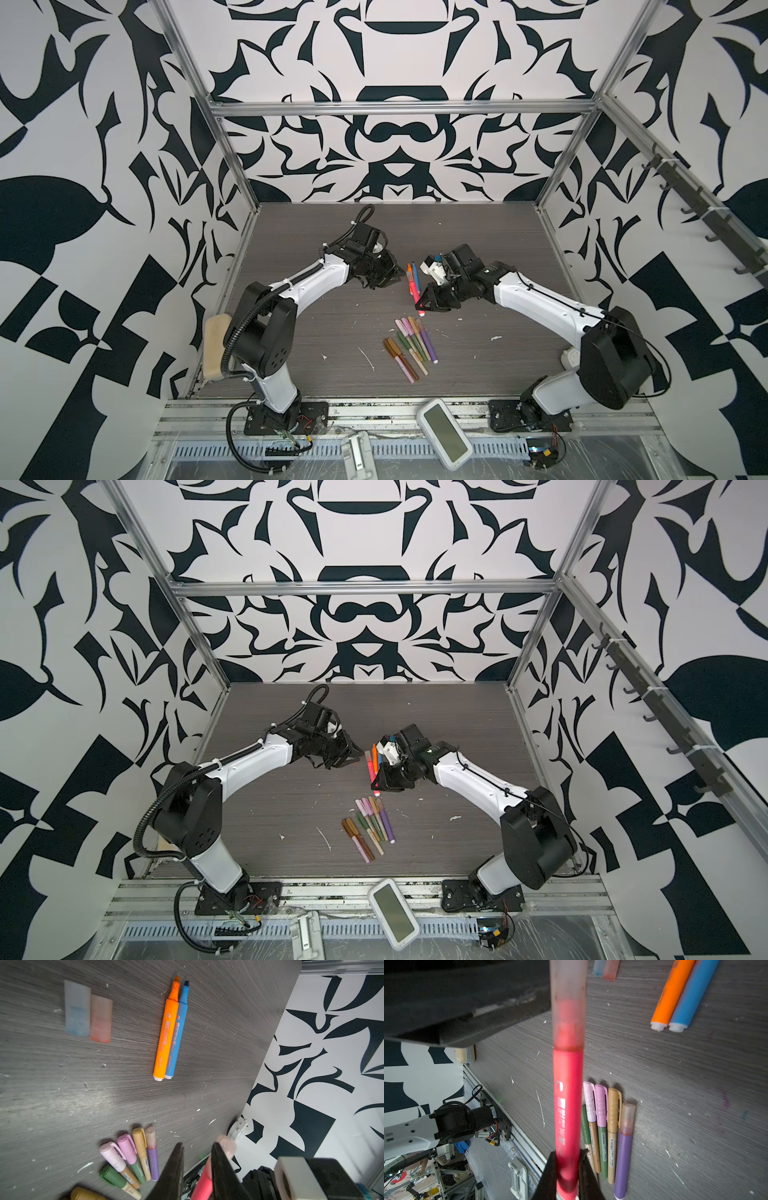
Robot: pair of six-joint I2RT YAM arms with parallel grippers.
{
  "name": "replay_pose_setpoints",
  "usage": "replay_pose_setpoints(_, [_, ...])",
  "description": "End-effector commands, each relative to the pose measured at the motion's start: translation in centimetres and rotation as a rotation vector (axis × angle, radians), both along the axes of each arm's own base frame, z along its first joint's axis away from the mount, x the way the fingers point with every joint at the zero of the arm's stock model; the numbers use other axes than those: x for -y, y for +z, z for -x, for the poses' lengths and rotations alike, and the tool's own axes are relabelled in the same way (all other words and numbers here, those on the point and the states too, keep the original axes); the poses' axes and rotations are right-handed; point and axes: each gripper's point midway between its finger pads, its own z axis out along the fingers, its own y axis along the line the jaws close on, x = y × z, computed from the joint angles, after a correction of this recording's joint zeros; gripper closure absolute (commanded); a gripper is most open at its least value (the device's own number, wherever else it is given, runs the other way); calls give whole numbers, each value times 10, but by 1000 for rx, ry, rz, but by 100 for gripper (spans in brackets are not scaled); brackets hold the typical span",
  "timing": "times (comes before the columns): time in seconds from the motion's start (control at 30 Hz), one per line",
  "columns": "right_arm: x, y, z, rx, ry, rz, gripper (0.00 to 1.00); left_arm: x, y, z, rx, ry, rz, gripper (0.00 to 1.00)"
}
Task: Open the pen caps
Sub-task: 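Lift the pink highlighter toward the left gripper while the left gripper approaches its cap, then close the left gripper on the clear cap and pull it off the pink highlighter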
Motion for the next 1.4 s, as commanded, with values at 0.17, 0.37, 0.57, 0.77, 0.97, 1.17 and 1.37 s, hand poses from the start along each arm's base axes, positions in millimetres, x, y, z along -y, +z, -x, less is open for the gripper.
replay_pose_setpoints(0.17, [-6,10,0,-35,-7,-36,100,10,16,0,17,-20,32,73])
replay_pose_setpoints(0.37, [-12,14,0,-46,4,-67,100,14,17,1,16,-31,32,73])
replay_pose_setpoints(0.57, [-14,21,-2,-31,7,-77,100,20,16,3,15,-50,35,73])
replay_pose_setpoints(0.77, [-13,24,-4,-20,8,-74,100,18,11,6,7,-52,20,73])
replay_pose_setpoints(0.97, [-12,24,-2,-13,16,-68,100,15,9,7,9,-62,-9,73])
replay_pose_setpoints(1.17, [-11,24,0,-15,18,-69,100,14,7,7,9,-71,-26,73])
replay_pose_setpoints(1.37, [-9,24,2,-14,14,-67,100,12,4,7,9,-81,-44,73])
